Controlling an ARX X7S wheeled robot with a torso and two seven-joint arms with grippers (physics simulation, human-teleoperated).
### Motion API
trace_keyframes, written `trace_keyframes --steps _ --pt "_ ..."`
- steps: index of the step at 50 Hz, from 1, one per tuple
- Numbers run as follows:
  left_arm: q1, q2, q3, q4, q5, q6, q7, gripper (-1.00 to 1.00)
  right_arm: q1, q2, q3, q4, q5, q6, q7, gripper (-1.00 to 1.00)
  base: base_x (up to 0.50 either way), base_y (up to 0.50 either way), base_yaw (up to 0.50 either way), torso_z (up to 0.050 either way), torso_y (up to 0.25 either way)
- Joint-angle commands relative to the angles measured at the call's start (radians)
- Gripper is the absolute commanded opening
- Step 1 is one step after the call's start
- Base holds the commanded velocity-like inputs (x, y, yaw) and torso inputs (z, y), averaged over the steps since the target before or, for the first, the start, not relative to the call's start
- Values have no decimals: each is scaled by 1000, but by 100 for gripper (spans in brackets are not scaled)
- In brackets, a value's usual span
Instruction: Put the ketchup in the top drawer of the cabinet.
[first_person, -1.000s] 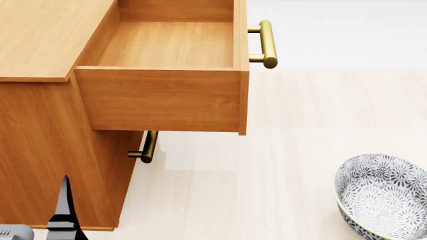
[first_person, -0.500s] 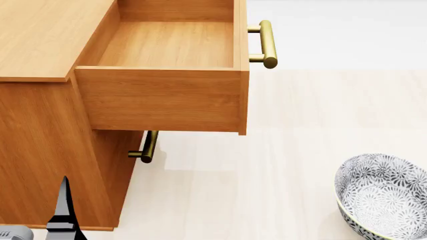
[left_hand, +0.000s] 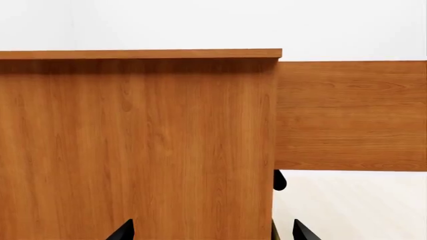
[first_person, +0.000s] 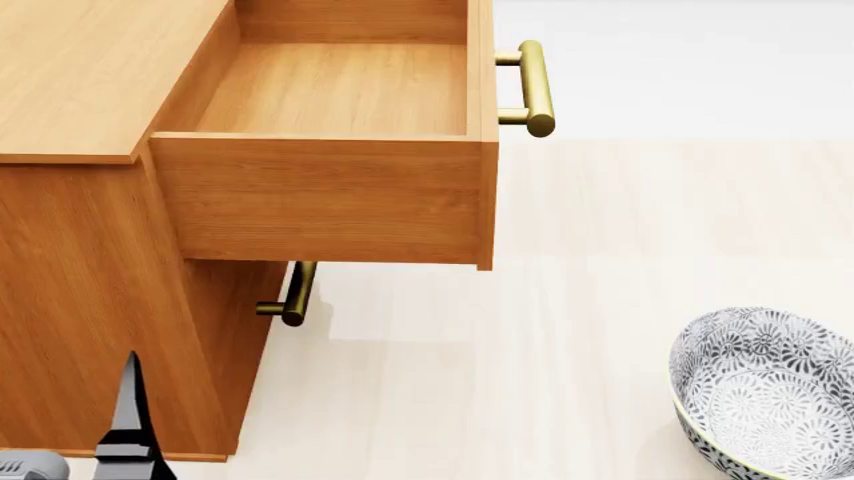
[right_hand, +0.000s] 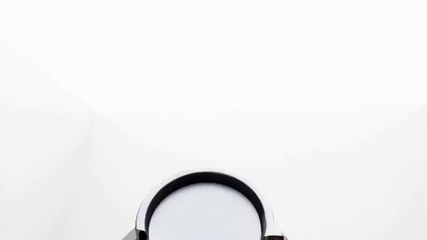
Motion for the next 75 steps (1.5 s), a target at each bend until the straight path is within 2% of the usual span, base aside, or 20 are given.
trace_keyframes --steps 1,15,34,48,58,68,75 --pt "-7 0 6 -4 -2 -1 -2 100 71 -139 -64 138 -118 -58 -70 -100 0 0 0 0 0" --pt "-13 -2 11 -6 -6 -3 -7 100 128 -256 -102 311 -181 -143 -148 -100 0 0 0 0 0" --pt "-16 -6 18 -7 -9 0 -11 100 268 -425 -203 658 -256 -188 -319 -100 0 0 0 0 0" --pt "-16 -8 20 -20 -11 9 -12 100 379 -581 -234 1111 -362 -380 -441 -100 1 0 0 0 1" --pt "-16 -10 17 -29 -16 14 -15 100 502 -713 -229 1605 -416 -619 -567 -100 0 0 0 0 0" --pt "-21 -9 18 -43 -20 21 -15 100 475 -718 -175 1609 -505 -578 -562 -100 0 0 0 0 0" --pt "-22 -8 22 -48 -21 26 -14 100 481 -719 -341 1610 -383 -479 -577 -100 0 0 0 0 1"
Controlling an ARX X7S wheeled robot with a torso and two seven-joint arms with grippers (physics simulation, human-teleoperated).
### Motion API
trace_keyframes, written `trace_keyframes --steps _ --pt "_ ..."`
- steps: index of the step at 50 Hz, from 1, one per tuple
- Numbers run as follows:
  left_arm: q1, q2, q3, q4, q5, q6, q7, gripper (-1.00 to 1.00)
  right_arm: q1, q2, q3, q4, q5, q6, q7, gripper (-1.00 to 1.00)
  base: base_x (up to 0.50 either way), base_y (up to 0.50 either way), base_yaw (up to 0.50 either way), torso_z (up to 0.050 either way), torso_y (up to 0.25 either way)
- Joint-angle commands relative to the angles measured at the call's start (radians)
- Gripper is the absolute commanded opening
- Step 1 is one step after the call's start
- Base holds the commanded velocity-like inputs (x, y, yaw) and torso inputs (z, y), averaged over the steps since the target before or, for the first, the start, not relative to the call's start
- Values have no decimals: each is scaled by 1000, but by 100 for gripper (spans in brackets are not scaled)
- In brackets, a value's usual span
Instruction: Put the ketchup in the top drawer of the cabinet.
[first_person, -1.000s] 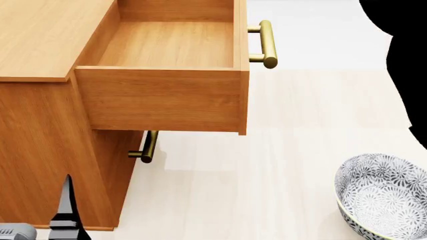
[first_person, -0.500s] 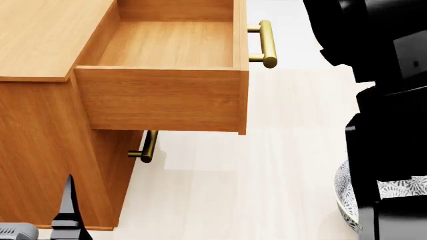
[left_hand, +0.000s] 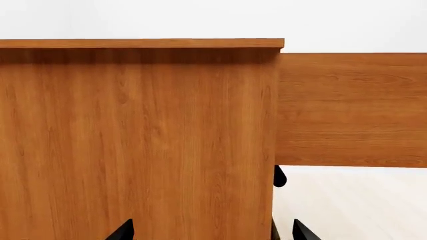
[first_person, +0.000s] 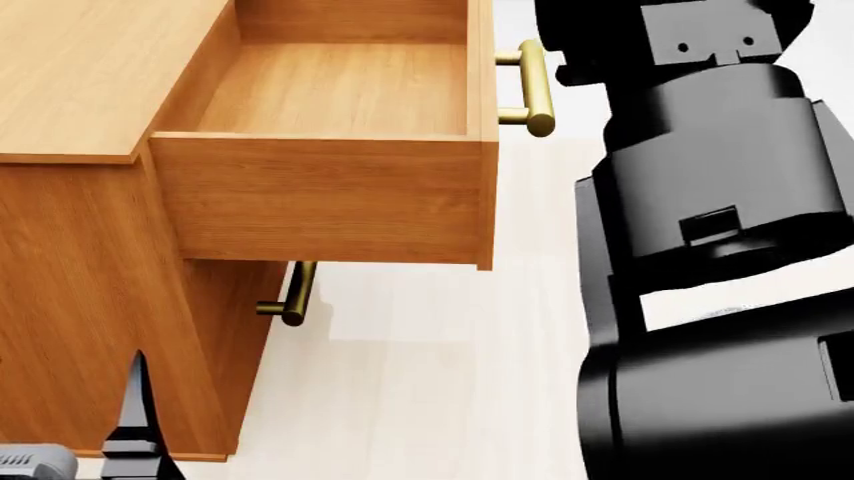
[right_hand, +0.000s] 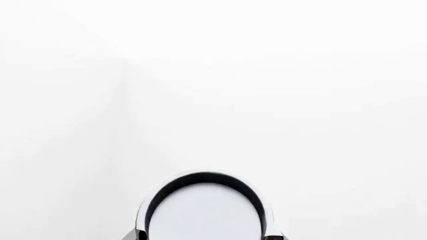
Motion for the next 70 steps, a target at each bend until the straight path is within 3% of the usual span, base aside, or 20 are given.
trace_keyframes --steps 1,7,17,24,40,70 --pt "-3 0 2 -10 -4 6 0 100 22 -25 -139 77 39 54 -35 -100 0 0 0 0 0" --pt "0 -2 2 -7 -7 8 -2 100 21 -25 -276 77 169 129 -36 -100 0 0 0 0 0" --pt "-3 -4 1 -11 -16 7 -2 100 51 -25 -783 55 606 131 -163 -100 0 0 0 0 0" --pt "-7 -3 5 -20 -16 13 -1 100 72 -25 -921 22 733 125 -244 -100 0 0 0 0 1" --pt "0 -4 6 -37 -22 30 1 100 54 -25 -969 -8 758 151 -350 -100 0 0 0 0 0" --pt "3 -12 9 -34 -31 32 -9 100 -2 -26 -955 -40 615 261 -431 -100 0 0 0 0 0"
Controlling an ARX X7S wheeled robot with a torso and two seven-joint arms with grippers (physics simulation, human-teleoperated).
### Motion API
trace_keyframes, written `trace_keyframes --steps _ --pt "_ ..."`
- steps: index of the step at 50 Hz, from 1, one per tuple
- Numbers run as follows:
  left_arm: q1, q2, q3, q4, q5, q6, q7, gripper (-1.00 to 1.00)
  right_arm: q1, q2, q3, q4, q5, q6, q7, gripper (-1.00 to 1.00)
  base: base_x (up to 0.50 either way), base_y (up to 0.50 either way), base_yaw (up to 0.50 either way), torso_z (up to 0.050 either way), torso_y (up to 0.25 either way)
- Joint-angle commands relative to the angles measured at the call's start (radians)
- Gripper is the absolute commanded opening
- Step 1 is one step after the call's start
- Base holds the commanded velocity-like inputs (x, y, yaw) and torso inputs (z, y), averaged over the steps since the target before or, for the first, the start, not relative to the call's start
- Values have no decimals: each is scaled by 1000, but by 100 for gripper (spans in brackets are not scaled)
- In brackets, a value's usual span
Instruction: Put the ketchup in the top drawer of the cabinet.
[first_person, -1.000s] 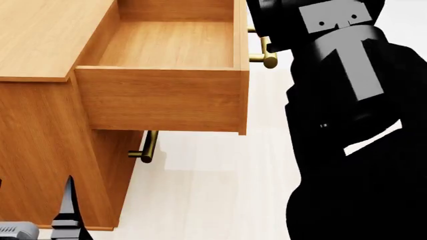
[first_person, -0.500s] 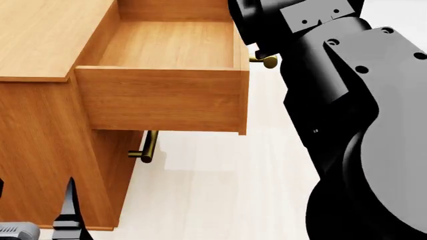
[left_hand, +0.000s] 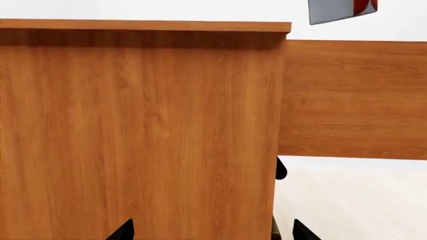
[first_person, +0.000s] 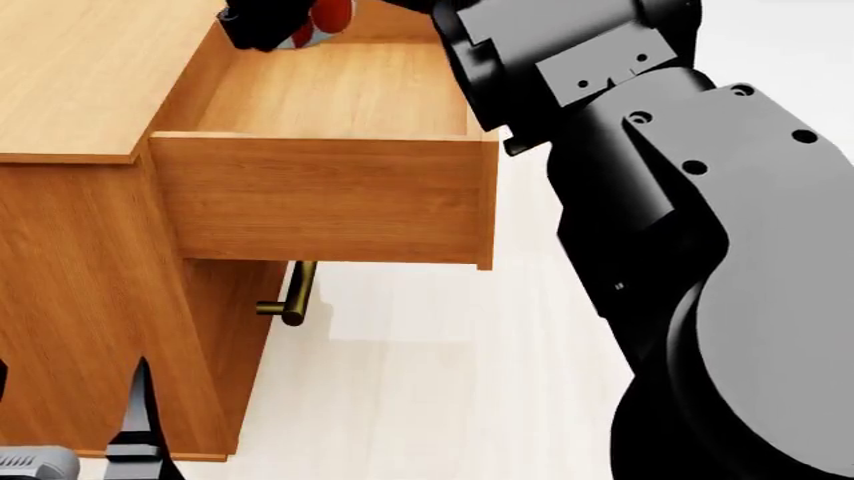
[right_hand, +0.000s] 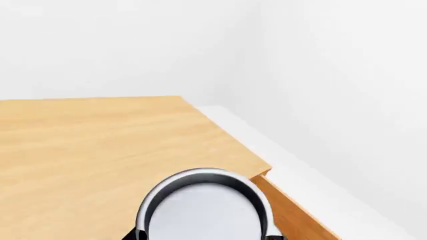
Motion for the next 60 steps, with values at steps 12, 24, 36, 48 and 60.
trace_keyframes --steps 12,24,36,48,60 --pt "1 -3 6 -9 -4 7 -3 100 -23 0 23 -5 -51 71 -43 -100 0 0 0 0 0" --pt "1 -4 8 -21 -7 14 -3 100 -30 0 8 20 93 82 -40 -100 0 0 0 0 1" --pt "2 -6 8 -27 -12 21 -3 100 -60 0 -3 22 97 88 -34 -100 0 0 0 0 0" --pt "4 -10 10 -26 -15 21 -6 100 -61 0 0 23 104 109 -56 -100 0 0 0 0 0" --pt "7 -13 9 -23 -18 24 -10 100 -69 0 -5 18 97 140 -51 -100 0 0 0 0 1"
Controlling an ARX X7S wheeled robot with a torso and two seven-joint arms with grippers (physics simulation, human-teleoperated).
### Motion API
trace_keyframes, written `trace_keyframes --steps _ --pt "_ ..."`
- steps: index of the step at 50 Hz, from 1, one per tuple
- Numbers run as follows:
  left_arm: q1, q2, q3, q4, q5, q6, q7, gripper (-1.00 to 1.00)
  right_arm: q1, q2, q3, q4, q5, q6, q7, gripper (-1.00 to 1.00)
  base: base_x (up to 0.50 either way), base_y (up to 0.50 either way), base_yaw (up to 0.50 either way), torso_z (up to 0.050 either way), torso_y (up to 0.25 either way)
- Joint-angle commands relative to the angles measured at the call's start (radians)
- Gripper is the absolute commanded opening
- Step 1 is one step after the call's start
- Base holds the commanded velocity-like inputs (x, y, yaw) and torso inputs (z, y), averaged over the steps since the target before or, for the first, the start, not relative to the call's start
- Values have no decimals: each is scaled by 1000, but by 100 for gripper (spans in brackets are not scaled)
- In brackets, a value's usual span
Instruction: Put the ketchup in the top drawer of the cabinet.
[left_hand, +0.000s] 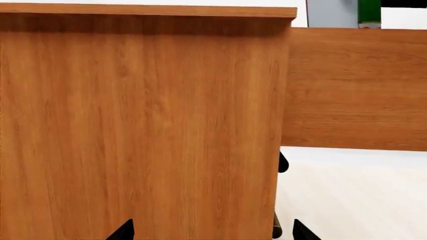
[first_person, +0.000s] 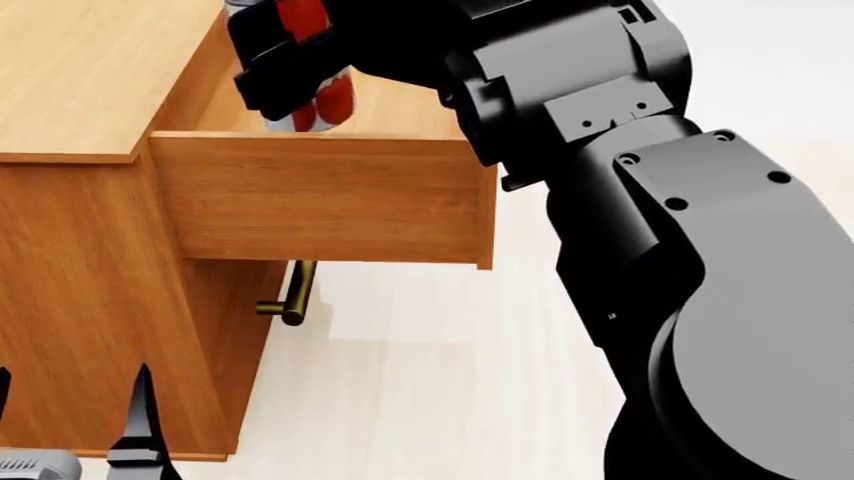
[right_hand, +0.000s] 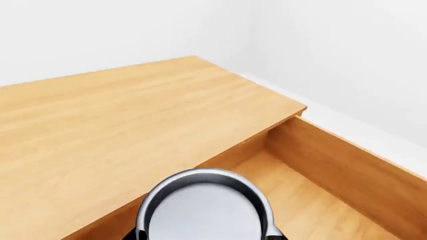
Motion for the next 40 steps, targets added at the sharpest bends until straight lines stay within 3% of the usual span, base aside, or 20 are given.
trace_keyframes --steps 1,29,30,40 --pt "2 -3 0 1 -3 3 -3 100 -3 0 10 -7 -33 13 -10 -100 0 0 0 0 0" --pt "-2 -7 5 -10 -5 11 -8 100 -14 0 14 0 -42 7 8 -100 0 0 0 0 0" --pt "-2 -7 5 -10 -5 11 -8 100 -15 0 13 -3 -47 5 4 100 0 0 0 0 0" --pt "-1 -11 4 -8 -7 11 -12 100 -21 0 19 -2 -58 -15 7 100 0 0 0 0 0"
